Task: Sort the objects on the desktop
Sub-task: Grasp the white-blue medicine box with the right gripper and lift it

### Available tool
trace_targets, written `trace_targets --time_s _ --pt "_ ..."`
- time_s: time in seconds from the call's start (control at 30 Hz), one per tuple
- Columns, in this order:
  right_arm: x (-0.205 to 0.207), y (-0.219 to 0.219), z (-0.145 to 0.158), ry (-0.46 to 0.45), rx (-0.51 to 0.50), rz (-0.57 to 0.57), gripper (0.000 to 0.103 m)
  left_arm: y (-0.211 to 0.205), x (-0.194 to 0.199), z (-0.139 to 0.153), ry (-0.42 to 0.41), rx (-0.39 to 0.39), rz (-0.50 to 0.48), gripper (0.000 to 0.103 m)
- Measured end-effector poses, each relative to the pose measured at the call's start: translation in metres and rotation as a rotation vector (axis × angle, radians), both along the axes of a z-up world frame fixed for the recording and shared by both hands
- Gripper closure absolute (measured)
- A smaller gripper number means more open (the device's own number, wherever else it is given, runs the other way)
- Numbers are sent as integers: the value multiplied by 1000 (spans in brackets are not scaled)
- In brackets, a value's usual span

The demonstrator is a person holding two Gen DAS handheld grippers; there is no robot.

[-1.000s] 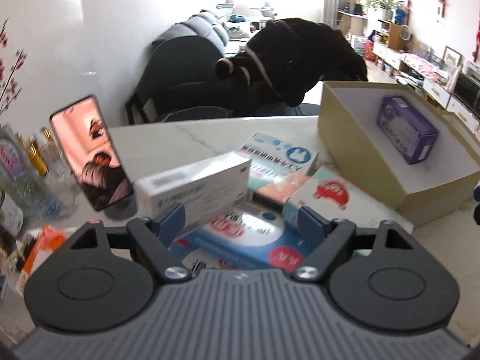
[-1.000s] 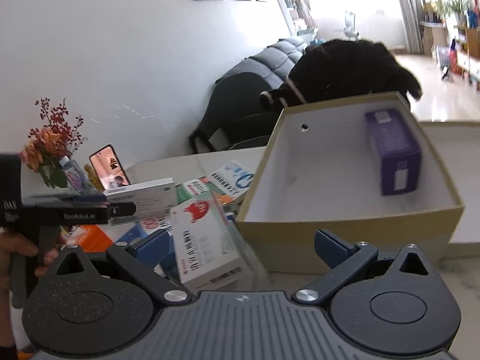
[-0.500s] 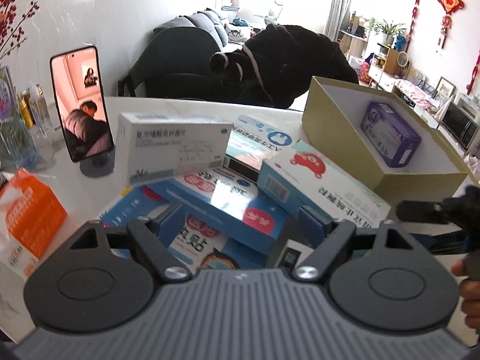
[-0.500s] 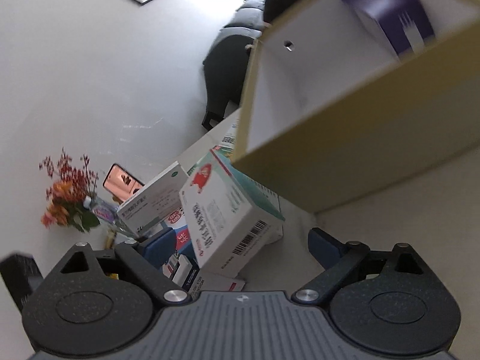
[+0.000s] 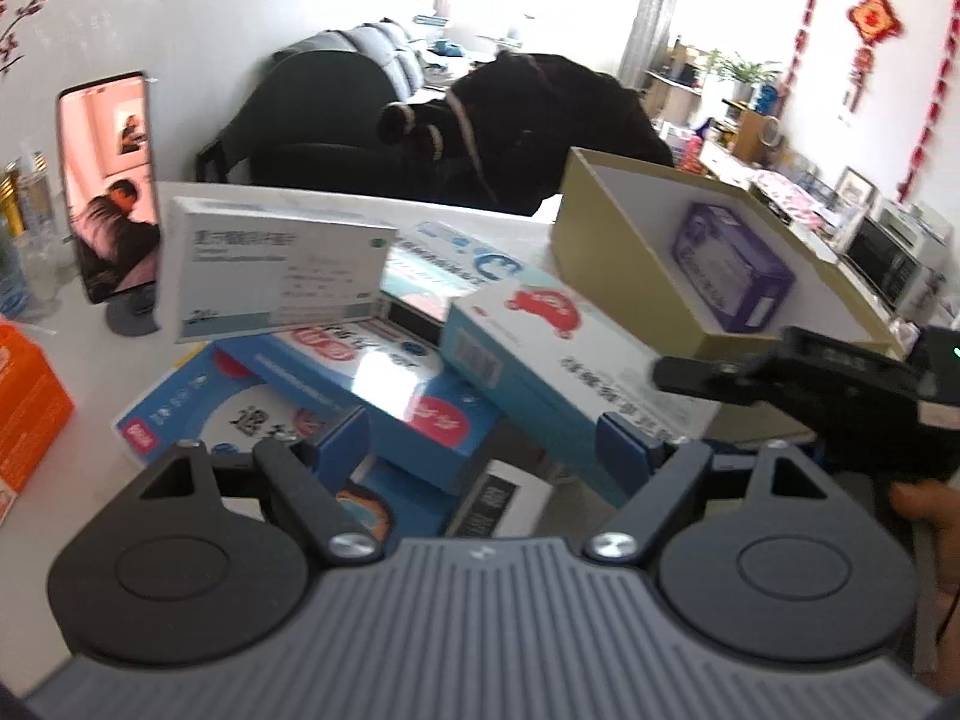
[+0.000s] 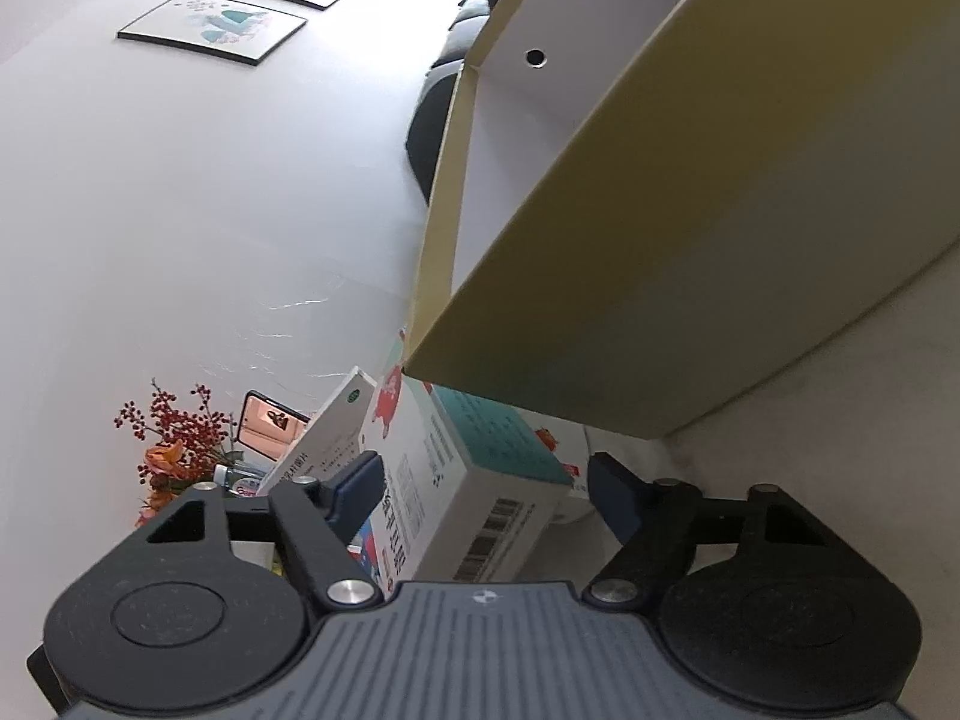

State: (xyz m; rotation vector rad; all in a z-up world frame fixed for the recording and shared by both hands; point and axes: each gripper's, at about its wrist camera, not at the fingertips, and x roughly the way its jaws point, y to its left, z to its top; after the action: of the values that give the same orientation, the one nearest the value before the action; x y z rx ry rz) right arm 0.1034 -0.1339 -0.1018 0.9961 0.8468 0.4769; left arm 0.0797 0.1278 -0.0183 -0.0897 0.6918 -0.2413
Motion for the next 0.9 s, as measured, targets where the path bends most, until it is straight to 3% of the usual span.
trace_targets --time_s 0.07,0.4,0.7,0.9 --pt "2 2 -2 -5 7 12 41 -5 -1 -1 -2 6 -14 20" --pt "-11 -14 9 -83 5 0 57 -17 -5 -8 4 30 -42 20" --pt "-26 -25 36 -167 -81 73 62 -22 -11 -11 -1 31 -58 20" --pt "-38 -22 44 -211 -200 142 62 -25 -14 -11 -7 30 -70 20"
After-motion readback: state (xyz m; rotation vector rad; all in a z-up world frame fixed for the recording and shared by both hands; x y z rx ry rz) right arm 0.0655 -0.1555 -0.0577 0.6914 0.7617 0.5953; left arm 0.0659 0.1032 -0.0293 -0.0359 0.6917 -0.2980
